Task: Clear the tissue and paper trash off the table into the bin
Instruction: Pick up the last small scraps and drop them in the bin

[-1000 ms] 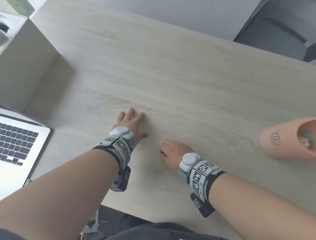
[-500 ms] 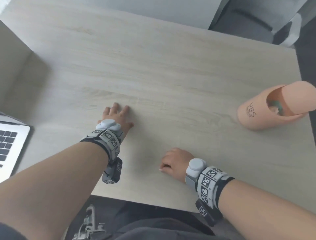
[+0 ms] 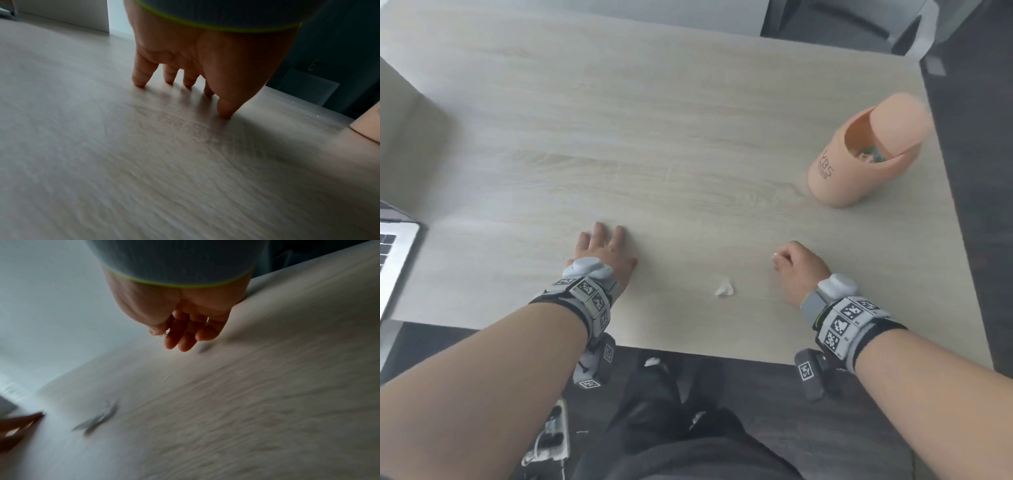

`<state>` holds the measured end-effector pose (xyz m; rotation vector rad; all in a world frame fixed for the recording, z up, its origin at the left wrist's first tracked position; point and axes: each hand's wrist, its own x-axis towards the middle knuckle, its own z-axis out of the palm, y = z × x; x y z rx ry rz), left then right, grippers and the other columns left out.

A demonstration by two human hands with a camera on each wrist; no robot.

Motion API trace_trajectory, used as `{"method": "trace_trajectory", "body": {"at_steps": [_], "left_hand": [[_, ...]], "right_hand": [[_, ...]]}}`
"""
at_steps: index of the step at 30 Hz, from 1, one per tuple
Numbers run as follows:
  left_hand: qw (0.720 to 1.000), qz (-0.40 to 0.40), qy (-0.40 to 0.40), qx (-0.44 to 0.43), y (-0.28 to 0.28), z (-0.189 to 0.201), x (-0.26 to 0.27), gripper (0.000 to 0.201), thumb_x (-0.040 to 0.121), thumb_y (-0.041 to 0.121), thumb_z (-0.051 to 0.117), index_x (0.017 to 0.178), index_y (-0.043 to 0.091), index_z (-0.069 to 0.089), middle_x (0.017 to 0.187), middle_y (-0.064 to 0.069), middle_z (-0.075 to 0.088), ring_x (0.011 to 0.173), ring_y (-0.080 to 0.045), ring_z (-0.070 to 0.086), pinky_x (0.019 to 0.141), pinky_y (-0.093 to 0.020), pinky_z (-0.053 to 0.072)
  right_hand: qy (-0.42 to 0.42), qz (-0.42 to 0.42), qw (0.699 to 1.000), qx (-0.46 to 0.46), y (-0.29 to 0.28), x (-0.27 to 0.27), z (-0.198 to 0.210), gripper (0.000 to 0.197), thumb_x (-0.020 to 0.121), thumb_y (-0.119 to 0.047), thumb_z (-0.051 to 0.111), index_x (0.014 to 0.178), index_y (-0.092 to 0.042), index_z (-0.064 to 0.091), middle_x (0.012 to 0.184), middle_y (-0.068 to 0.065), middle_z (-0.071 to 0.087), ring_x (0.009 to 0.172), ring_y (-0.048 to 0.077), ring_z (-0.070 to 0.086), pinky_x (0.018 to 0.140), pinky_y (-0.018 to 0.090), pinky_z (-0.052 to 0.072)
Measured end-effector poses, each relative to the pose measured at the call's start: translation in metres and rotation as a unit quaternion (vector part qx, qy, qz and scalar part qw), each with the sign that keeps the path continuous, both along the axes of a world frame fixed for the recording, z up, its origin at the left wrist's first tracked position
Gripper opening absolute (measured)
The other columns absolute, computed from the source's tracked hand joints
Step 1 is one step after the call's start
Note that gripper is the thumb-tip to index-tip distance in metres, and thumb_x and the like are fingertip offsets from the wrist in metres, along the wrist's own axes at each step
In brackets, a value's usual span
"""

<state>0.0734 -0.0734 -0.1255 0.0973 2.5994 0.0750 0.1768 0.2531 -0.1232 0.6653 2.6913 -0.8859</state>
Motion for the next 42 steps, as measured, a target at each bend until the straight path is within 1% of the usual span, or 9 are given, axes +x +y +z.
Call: {"method": "trace_trajectory", "body": {"at_steps": [3,7,10,15,19,24,28,38,42], "left_hand": [[1.000,0.002,-0.007,-0.025,0.007,0.007,0.000,0.055,0.095,0.040,0.043,0.143,0.030,0.019,0.155,-0.005,0.016,0.137,-0.031,0.025,0.093,-0.054,0.046],[0.999,0.000,-0.023,-0.040,0.012,0.011,0.001,0.061,0.096,0.037,0.041,0.149,0.027,0.012,0.160,-0.005,0.009,0.141,-0.033,0.021,0.096,-0.054,0.044],[0.999,-0.014,-0.016,-0.041,0.008,0.010,0.001,0.062,0.095,0.040,0.041,0.149,0.029,0.012,0.161,-0.006,0.009,0.140,-0.033,0.023,0.097,-0.055,0.043],[0.999,-0.021,-0.021,-0.044,0.004,0.010,0.001,0.064,0.096,0.048,0.040,0.149,0.035,0.007,0.165,-0.002,-0.001,0.148,-0.031,0.013,0.105,-0.062,0.038],[0.999,-0.026,-0.017,-0.035,0.002,0.012,0.003,0.066,0.096,0.050,0.041,0.150,0.036,0.006,0.166,-0.001,-0.001,0.148,-0.031,0.015,0.106,-0.060,0.038],[0.999,-0.030,-0.019,-0.030,0.003,0.014,0.002,0.068,0.097,0.049,0.043,0.151,0.034,0.006,0.166,-0.003,-0.001,0.149,-0.033,0.013,0.108,-0.060,0.036],[0.999,-0.031,-0.017,-0.032,0.001,0.011,0.002,0.067,0.096,0.049,0.043,0.151,0.034,0.006,0.166,-0.004,0.000,0.149,-0.034,0.014,0.107,-0.061,0.038],[0.998,-0.042,-0.018,-0.037,-0.007,0.002,-0.002,0.072,0.094,0.057,0.040,0.151,0.040,0.000,0.166,0.001,-0.006,0.151,-0.033,0.009,0.108,-0.063,0.036],[0.998,-0.038,-0.025,-0.040,-0.005,0.004,-0.003,0.072,0.094,0.058,0.041,0.151,0.041,0.001,0.166,0.001,-0.006,0.151,-0.033,0.008,0.107,-0.065,0.037]], "right_hand": [[0.007,-0.076,0.996,-0.044,0.020,0.023,0.001,0.015,0.090,-0.030,0.061,0.076,-0.024,0.060,0.079,-0.005,0.071,0.075,0.022,0.067,0.075,0.035,0.054],[-0.002,-0.011,0.998,-0.061,0.004,0.042,0.002,0.010,0.084,-0.026,0.072,0.076,-0.029,0.068,0.079,-0.012,0.070,0.077,0.010,0.065,0.066,0.014,0.046],[0.009,0.072,0.995,-0.067,-0.024,0.037,0.000,0.004,0.086,-0.025,0.070,0.088,-0.025,0.074,0.089,-0.008,0.069,0.086,0.013,0.064,0.079,0.026,0.050],[0.008,0.158,0.987,-0.015,-0.059,0.018,-0.007,0.031,0.087,-0.039,0.067,0.112,-0.021,0.068,0.107,-0.004,0.060,0.099,0.015,0.056,0.088,0.030,0.045],[-0.024,0.202,0.979,0.030,-0.063,0.014,-0.010,0.017,0.093,-0.029,0.058,0.095,-0.015,0.066,0.101,0.000,0.056,0.099,0.023,0.055,0.079,0.030,0.041],[0.061,0.022,0.998,0.002,-0.025,0.028,0.002,0.011,0.092,-0.027,0.062,0.088,-0.018,0.067,0.090,-0.004,0.061,0.082,0.016,0.057,0.069,0.025,0.038],[0.065,-0.098,0.993,-0.012,0.007,0.043,0.003,0.006,0.085,-0.030,0.069,0.084,-0.024,0.068,0.082,-0.008,0.069,0.078,0.014,0.064,0.070,0.025,0.049],[0.035,0.059,0.997,0.019,-0.007,0.039,-0.019,0.020,0.095,-0.027,0.058,0.102,-0.020,0.075,0.103,-0.006,0.060,0.094,0.012,0.055,0.079,0.022,0.037],[0.057,0.150,0.986,0.050,-0.007,0.048,-0.024,0.021,0.094,-0.027,0.060,0.101,-0.014,0.075,0.101,0.001,0.061,0.098,0.022,0.055,0.081,0.026,0.037]]}}
